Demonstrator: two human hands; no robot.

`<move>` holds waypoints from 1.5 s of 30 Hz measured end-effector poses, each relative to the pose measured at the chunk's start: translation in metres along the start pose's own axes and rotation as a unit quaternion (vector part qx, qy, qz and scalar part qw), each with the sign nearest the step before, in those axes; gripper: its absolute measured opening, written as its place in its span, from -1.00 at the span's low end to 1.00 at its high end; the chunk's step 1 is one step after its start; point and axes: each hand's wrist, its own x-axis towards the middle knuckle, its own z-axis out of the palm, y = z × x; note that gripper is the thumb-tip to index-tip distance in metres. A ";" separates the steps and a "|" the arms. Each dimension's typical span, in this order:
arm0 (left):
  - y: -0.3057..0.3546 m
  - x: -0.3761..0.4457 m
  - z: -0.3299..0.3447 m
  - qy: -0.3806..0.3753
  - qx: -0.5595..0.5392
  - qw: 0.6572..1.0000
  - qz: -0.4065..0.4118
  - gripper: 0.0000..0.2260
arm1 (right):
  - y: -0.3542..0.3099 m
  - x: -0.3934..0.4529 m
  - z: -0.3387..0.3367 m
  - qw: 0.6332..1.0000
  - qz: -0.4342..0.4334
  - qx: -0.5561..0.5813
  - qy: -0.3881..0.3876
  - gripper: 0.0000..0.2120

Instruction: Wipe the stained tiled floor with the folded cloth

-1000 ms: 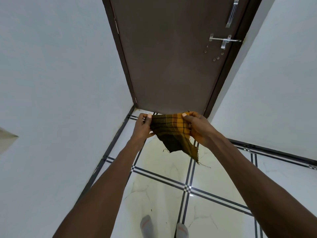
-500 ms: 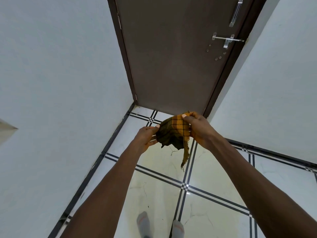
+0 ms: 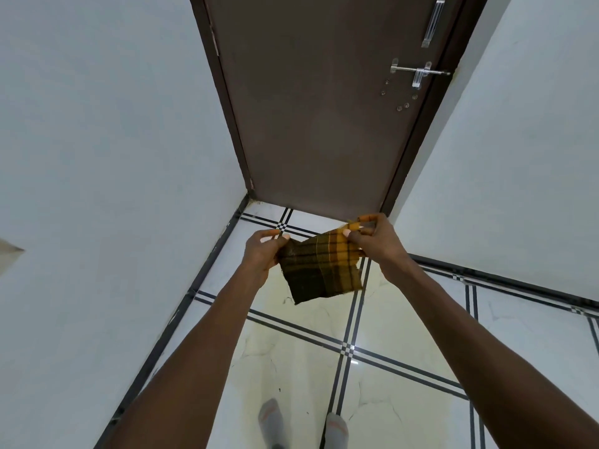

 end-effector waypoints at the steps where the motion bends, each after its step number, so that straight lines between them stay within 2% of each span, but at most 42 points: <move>1: 0.003 -0.003 0.000 0.004 0.000 1.000 0.026 -0.68 | 0.003 0.002 -0.005 1.000 0.007 0.002 -0.005 -0.45; 2: 0.006 -0.006 0.000 0.005 0.010 0.998 0.055 -0.71 | 0.006 0.004 -0.010 1.000 0.012 0.003 -0.015 -0.47; 6: 0.017 -0.011 0.001 -0.020 0.079 0.984 0.159 -0.77 | 0.006 0.010 -0.024 0.998 -0.002 0.007 -0.063 -0.80; 11: 0.029 -0.016 0.006 -0.047 0.157 0.962 0.216 -0.72 | -0.005 0.011 -0.032 0.991 -0.068 -0.092 -0.068 -0.74; 15: 0.036 -0.021 0.014 -0.065 0.273 0.926 0.254 -0.63 | -0.013 0.011 -0.038 0.962 -0.138 -0.233 -0.044 -0.62; 18: 0.039 -0.022 0.021 -0.075 0.358 0.885 0.289 -0.61 | -0.012 0.012 -0.039 0.936 -0.171 -0.306 -0.033 -0.69; 21: 0.037 -0.020 0.027 -0.068 0.435 0.841 0.315 -0.66 | -0.009 0.013 -0.041 0.924 -0.194 -0.329 -0.020 -0.81; 26: 0.035 -0.018 0.029 -0.021 0.472 0.808 0.352 -0.80 | -0.007 0.011 -0.049 0.908 -0.230 -0.350 0.003 -0.90; 27: 0.035 -0.018 0.029 -0.020 0.467 0.808 0.360 -0.80 | -0.008 0.009 -0.052 0.911 -0.236 -0.337 0.008 -0.94; 29: 0.040 -0.021 0.024 -0.032 0.422 0.832 0.358 -0.77 | -0.013 0.003 -0.060 0.928 -0.227 -0.296 -0.006 -0.82; 32: 0.056 -0.032 0.016 -0.078 0.273 0.896 0.343 -0.80 | -0.021 -0.011 -0.073 0.981 -0.159 -0.069 -0.093 -0.90; 35: 0.067 -0.043 0.025 -0.137 0.175 0.914 0.341 -0.83 | -0.018 -0.008 -0.071 0.976 -0.083 0.112 -0.165 -0.79; 37: 0.062 -0.040 0.034 -0.138 0.206 0.912 0.326 -0.76 | -0.011 0.001 -0.060 0.977 -0.048 0.131 -0.162 -0.71; 41: 0.032 -0.024 0.041 -0.084 0.306 0.921 0.228 -0.66 | 0.007 0.009 -0.040 0.992 -0.004 0.032 -0.123 -0.56; 43: 0.019 -0.018 0.043 -0.061 0.276 0.947 0.152 -0.67 | 0.015 0.008 -0.038 0.992 0.021 0.024 -0.126 -0.30; 44: 0.015 -0.016 0.043 -0.050 0.249 0.960 0.120 -0.63 | 0.019 0.011 -0.040 0.990 0.024 0.023 -0.135 -0.13; 45: 0.013 -0.016 0.041 -0.046 0.218 0.970 0.093 -0.57 | 0.022 0.011 -0.042 0.989 0.025 0.024 -0.143 -0.05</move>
